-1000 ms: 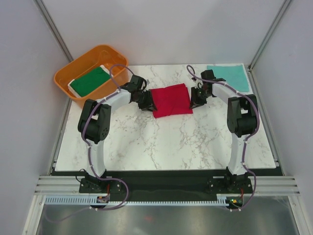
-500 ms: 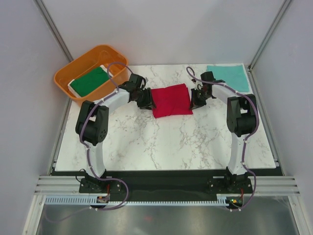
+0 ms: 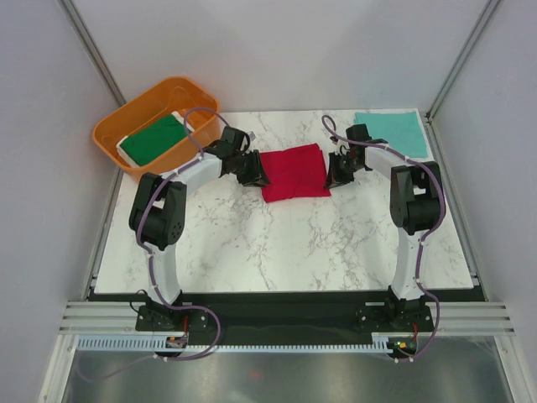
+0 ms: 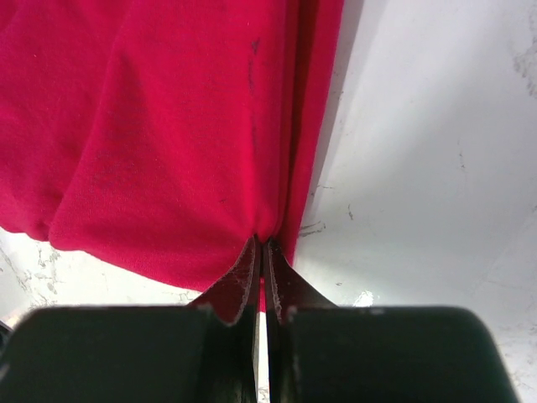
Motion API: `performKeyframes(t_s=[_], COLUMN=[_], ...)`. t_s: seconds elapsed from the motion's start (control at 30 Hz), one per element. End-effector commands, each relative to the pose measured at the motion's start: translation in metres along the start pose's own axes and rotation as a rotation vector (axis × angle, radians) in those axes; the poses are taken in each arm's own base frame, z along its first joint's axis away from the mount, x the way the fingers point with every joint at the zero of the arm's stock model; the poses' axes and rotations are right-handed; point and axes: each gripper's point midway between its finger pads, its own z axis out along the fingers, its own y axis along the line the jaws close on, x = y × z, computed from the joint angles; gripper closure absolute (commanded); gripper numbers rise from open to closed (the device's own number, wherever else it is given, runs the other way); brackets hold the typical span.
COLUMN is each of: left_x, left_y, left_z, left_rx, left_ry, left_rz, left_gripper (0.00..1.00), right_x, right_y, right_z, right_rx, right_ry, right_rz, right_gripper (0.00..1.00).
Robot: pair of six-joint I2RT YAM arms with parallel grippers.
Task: Fold and stack the t-shirts
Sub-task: Fold the tshirt
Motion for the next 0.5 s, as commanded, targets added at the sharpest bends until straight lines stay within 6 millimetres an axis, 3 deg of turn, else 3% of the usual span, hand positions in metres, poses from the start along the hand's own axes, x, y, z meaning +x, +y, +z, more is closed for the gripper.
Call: performKeyframes(t_s=[0.0,0.2,0.47], left_x=[0.0021,0.0066,0.0054], left_y=[0.0036,0.0123,0.0095], left_z=[0.0094,0.0124,0.0174], left_rx=[0.006,-0.028,-0.012], left_ry=[0.002,0.000,-0.001], left_rz=[-0.025,-0.041,-0.049], left_gripper=[0.65,0.57,0.64], right_x=[0.0015,0.0010,0.0038], right_y=[-0.0004,-0.0010,-0.0027], right_z=[-0.0042,-0.0043,-0.0019], right_rx=[0.007,0.011,0.012], right_ry=[-0.007,-0.010,-0.008], right_rz=[-0.007,-0.007,0.008], right_gripper=[0.95,0.95,0.95])
